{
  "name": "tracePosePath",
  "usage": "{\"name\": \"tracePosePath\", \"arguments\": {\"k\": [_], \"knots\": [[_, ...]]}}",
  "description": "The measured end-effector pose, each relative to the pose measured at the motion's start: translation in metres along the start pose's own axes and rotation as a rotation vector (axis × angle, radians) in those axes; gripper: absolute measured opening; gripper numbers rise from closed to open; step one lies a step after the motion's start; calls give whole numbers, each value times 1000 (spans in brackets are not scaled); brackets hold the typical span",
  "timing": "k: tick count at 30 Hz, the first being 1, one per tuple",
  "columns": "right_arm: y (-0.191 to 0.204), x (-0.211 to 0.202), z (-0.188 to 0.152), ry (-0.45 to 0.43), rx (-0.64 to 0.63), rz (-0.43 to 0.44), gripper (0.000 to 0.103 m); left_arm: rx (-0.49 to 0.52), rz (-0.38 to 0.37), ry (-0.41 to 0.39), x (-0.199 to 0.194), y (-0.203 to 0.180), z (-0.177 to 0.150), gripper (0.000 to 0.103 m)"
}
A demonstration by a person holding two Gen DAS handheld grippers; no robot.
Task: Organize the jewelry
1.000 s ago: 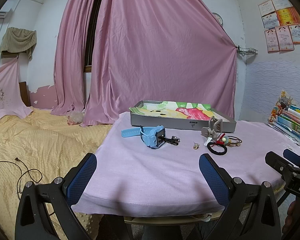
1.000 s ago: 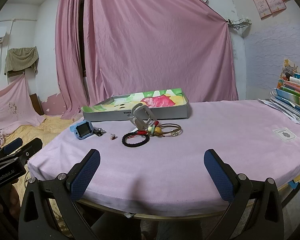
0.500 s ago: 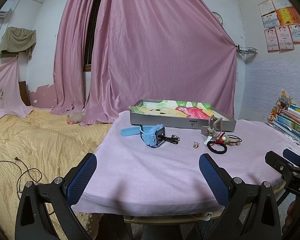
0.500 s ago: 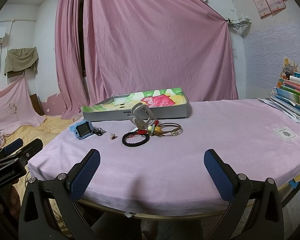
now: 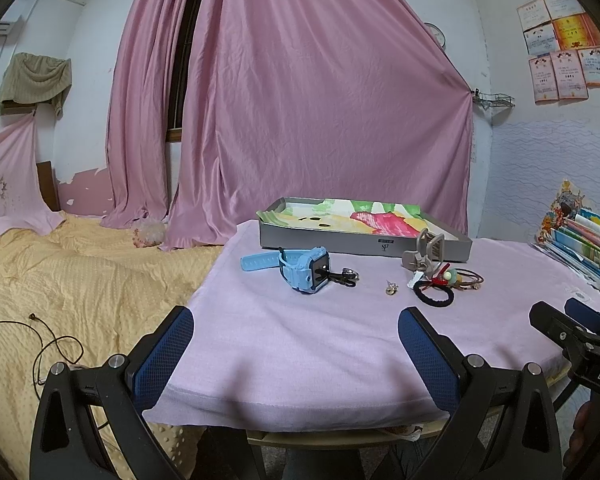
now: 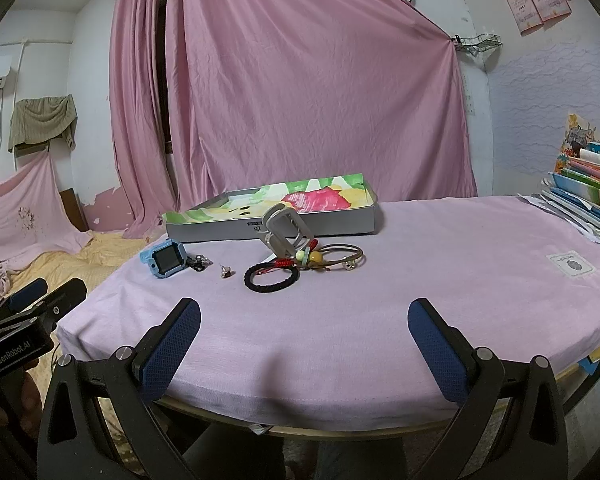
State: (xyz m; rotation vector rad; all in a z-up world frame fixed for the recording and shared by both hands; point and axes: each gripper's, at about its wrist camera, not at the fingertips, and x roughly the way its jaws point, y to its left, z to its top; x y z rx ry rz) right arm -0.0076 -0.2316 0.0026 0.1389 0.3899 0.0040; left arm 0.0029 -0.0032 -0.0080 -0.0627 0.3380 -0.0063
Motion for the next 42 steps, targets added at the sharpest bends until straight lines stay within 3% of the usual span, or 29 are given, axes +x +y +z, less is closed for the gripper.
{"name": "tracePosePath", "arguments": {"k": [35, 42], "knots": [[-2, 4, -3, 13, 19, 4, 102, -18, 6, 19, 8, 1, -5, 103], [-3, 10, -1, 21, 7, -11, 102, -24, 20, 32, 20, 9, 8, 103]]}}
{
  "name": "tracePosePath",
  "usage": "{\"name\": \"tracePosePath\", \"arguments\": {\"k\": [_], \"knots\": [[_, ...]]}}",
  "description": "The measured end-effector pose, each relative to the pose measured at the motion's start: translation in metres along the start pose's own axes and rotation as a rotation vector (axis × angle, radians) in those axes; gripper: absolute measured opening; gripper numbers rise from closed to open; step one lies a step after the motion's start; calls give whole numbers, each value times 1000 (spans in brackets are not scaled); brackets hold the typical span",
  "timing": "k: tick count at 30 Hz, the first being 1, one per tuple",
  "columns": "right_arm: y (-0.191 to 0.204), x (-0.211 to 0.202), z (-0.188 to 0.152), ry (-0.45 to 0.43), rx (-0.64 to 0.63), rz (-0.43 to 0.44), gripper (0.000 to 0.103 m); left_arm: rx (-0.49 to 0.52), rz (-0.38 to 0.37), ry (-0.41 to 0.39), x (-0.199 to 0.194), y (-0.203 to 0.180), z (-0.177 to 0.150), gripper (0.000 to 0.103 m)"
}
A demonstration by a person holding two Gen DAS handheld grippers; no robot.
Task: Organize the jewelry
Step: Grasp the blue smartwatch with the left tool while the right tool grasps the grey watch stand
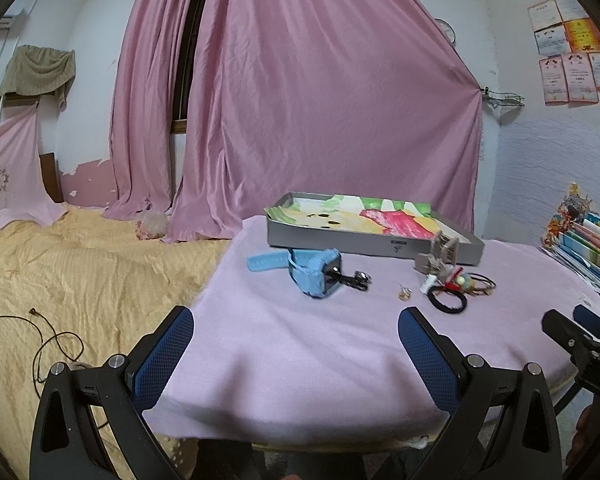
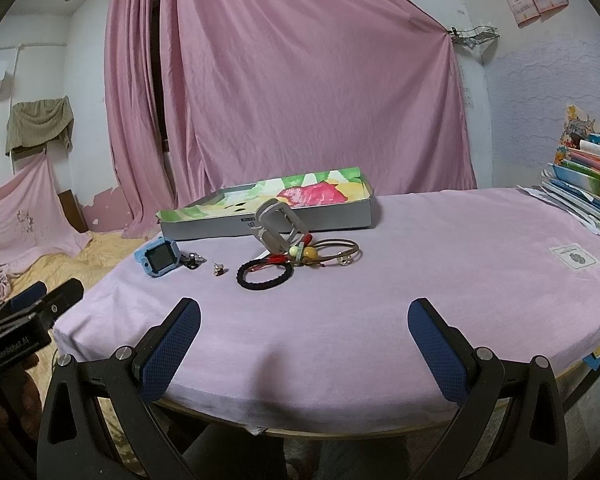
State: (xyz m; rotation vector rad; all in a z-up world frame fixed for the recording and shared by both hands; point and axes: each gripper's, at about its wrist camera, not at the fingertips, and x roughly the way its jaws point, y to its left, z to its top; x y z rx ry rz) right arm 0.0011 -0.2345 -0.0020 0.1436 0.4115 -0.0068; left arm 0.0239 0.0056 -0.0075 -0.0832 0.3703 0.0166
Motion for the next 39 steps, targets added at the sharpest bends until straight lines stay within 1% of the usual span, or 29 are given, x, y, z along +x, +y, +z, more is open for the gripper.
{"name": "tracePosePath", "arguments": {"k": [4, 8, 10, 16, 19, 23, 24, 27, 32, 33, 35, 37, 38, 39], "knots": [[-5, 7, 8, -19, -34, -28, 102, -10, -19, 19, 14, 6, 14, 103], [-6, 18, 22, -17, -68, -24, 102, -2, -58, 91, 37, 10, 27, 103], [-3, 26, 32, -11, -85, -5, 102, -15, -80, 121, 48, 13, 32, 103], [1, 53, 59, 53, -80, 94, 102, -50, -129, 175, 76, 14, 42, 103], [4, 69, 68, 82, -75, 117, 102, -53, -150, 207, 91, 11, 45, 102], [9, 90, 75, 133, -61, 137, 102, -47, -176, 264, 110, 6, 46, 92], [10, 95, 77, 147, -56, 141, 102, -46, -179, 276, 114, 5, 45, 87], [13, 113, 80, 189, -46, 143, 102, -48, -182, 325, 127, 3, 44, 78], [16, 137, 82, 276, -51, 144, 100, -37, -186, 365, 138, -2, 44, 69], [17, 142, 82, 297, -59, 147, 99, -33, -184, 372, 140, -3, 44, 66], [19, 155, 84, 331, -74, 148, 95, -32, -182, 385, 143, -4, 43, 62], [23, 163, 85, 361, -97, 148, 92, -38, -183, 406, 148, -4, 42, 56], [23, 166, 86, 373, -104, 147, 89, -41, -184, 414, 150, -4, 41, 52], [25, 170, 86, 384, -112, 146, 87, -45, -180, 419, 151, -4, 41, 50]]}}
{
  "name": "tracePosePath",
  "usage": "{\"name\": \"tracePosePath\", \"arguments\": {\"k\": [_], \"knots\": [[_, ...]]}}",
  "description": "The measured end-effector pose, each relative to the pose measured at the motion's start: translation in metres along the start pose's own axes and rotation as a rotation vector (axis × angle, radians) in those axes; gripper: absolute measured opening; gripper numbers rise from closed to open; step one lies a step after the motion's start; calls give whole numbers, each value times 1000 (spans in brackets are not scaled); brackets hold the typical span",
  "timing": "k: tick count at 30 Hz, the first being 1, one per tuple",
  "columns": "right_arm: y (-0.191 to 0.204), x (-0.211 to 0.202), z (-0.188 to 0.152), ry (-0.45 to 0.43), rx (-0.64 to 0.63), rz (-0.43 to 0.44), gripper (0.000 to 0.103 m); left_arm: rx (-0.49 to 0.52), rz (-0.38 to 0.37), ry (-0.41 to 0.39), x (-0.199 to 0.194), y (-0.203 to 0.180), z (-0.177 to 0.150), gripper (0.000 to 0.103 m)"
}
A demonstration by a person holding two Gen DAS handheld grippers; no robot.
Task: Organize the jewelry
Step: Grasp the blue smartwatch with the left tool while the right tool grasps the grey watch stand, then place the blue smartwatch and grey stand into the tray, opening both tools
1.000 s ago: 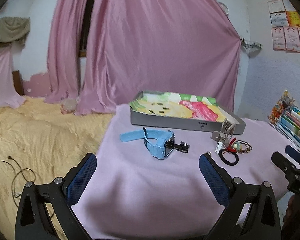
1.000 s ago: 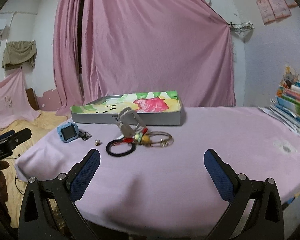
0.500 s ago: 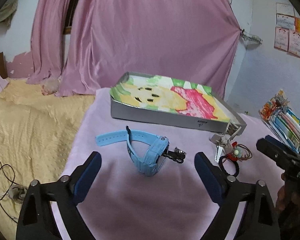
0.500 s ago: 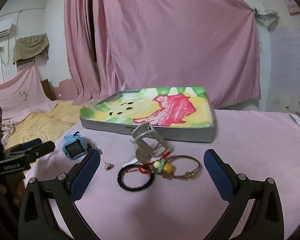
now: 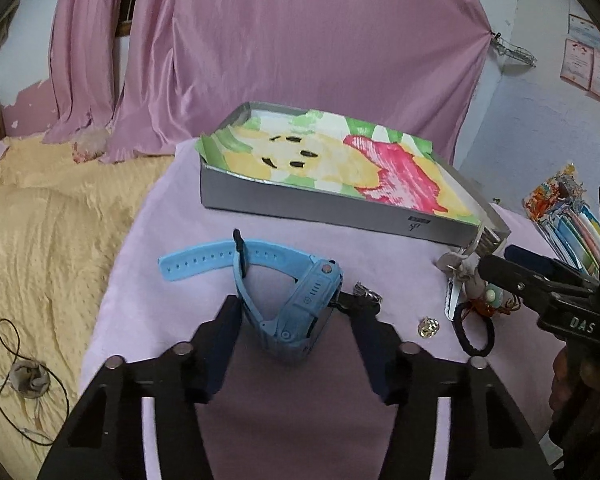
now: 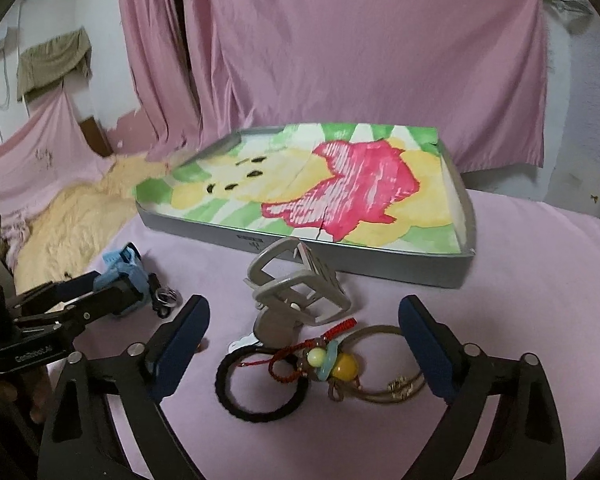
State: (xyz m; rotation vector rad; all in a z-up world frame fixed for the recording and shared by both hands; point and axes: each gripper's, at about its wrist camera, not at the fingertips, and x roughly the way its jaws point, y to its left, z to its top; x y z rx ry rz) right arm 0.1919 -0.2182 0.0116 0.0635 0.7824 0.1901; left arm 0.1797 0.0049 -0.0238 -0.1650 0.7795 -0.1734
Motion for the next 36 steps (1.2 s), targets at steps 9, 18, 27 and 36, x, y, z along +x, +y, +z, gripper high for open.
{"name": "tracePosePath", "arguments": {"k": [9, 18, 27, 36], "knots": [[6, 20, 15, 65, -60, -16, 69, 26, 14, 14, 2, -6, 4, 34], [6, 18, 10, 63, -53, 28, 50, -35, -24, -14, -2, -4, -3, 28], [4, 4, -3, -7, 18, 135, 49, -38, -38, -75, -16, -13, -8, 22], [5, -18, -7, -125, 44, 209, 49, -55, -67, -140, -34, -15, 9, 21]]}}
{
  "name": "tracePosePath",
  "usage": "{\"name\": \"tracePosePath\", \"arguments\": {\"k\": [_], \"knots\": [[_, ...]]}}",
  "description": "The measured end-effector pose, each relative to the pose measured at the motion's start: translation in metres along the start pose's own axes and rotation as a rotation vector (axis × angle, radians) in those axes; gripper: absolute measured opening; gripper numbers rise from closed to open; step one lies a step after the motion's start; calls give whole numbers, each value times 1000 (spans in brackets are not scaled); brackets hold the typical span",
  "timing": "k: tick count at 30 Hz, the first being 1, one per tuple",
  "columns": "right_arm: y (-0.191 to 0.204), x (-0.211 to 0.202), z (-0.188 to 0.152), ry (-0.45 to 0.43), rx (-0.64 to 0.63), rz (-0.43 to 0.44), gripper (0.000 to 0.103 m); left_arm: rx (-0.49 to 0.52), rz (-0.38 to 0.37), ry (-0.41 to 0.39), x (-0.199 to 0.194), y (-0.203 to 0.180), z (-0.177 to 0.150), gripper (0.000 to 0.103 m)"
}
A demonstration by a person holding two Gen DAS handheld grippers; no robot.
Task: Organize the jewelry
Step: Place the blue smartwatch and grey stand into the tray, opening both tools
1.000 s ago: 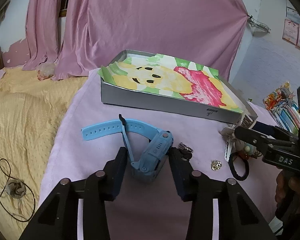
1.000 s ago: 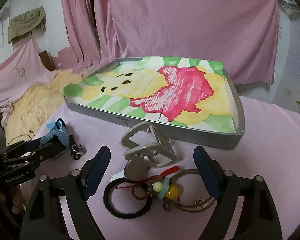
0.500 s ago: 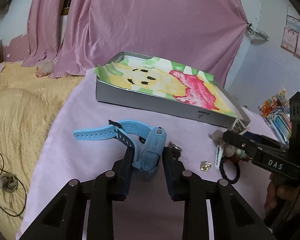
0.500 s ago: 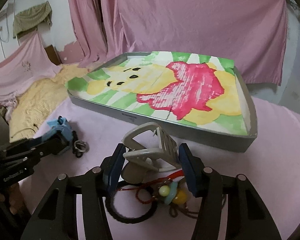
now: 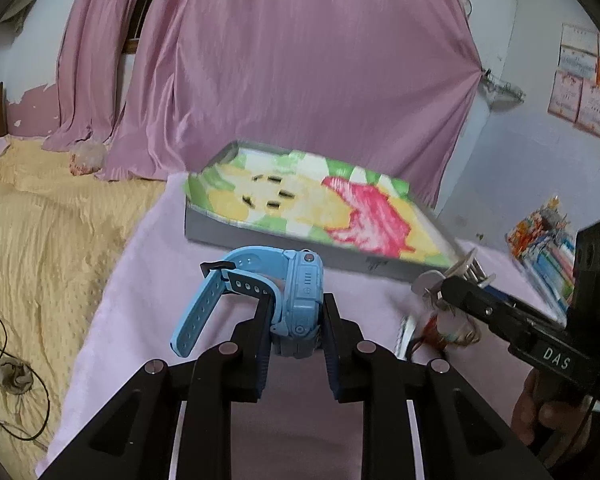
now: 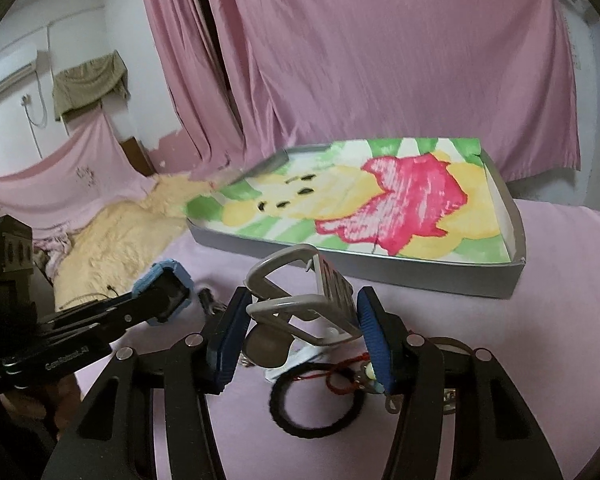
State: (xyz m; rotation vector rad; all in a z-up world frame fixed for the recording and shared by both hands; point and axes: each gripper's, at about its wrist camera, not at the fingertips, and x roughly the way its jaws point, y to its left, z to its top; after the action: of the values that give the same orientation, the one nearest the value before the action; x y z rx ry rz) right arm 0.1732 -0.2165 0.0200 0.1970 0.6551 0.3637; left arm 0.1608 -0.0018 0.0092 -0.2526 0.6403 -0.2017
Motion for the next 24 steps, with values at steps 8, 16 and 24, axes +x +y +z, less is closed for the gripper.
{"name": "tracePosePath", "arguments": {"k": [8, 16, 24], "knots": [[-10, -18, 24, -105, 36, 32, 49, -18, -58, -72, 8, -3, 40, 21], [-24, 12, 63, -103, 41, -37, 49, 14, -104, -55, 62, -4, 77, 22], [-41, 68, 74, 21, 62, -102, 49, -5, -55, 92, 110, 3, 79, 22]]}}
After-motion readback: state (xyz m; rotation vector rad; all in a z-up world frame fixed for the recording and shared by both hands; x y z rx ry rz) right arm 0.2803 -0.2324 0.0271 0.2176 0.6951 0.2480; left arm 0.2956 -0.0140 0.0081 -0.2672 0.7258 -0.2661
